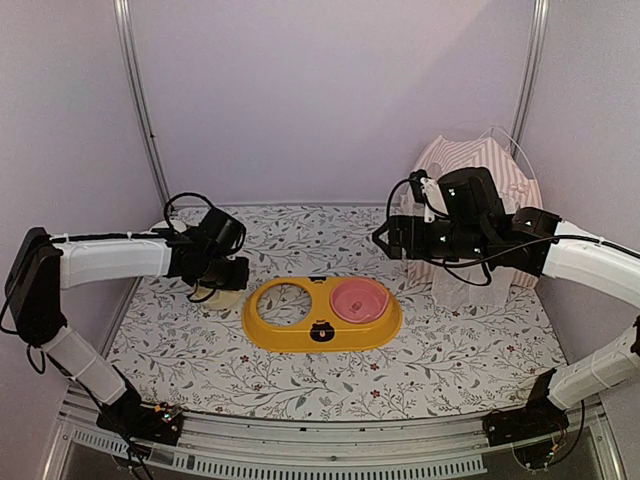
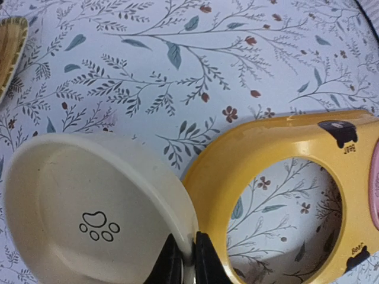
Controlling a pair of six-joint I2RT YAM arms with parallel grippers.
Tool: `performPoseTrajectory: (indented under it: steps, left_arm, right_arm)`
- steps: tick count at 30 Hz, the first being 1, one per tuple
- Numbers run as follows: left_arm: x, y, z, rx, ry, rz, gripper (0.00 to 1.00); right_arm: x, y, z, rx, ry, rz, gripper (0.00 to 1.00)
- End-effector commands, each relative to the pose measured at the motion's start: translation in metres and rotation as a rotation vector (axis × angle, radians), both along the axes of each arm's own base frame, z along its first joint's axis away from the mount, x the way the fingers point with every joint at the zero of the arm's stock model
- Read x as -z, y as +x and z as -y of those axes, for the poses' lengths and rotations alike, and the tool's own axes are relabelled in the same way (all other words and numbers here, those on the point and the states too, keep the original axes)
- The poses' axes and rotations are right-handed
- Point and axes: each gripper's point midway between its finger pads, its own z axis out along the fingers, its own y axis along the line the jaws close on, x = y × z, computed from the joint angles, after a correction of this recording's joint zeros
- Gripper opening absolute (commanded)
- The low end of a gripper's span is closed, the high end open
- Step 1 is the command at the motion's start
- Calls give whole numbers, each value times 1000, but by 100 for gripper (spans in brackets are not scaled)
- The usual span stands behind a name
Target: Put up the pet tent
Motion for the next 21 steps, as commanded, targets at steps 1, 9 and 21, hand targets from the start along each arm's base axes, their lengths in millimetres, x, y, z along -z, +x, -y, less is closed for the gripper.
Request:
performPoseTrajectory:
  steps: [1,9,21]
  left_arm:
    - [-38,5,36,78,-15,78,0]
    - [-39,-8,102,191,-29,67,0]
    - [-7,-37,163,299,38,21,0]
  right_arm:
    - [-2,6,4,36,13,5,91]
    - [-1,9,7,47,10,2,91]
    - [5,8,12,53,7,-9,91]
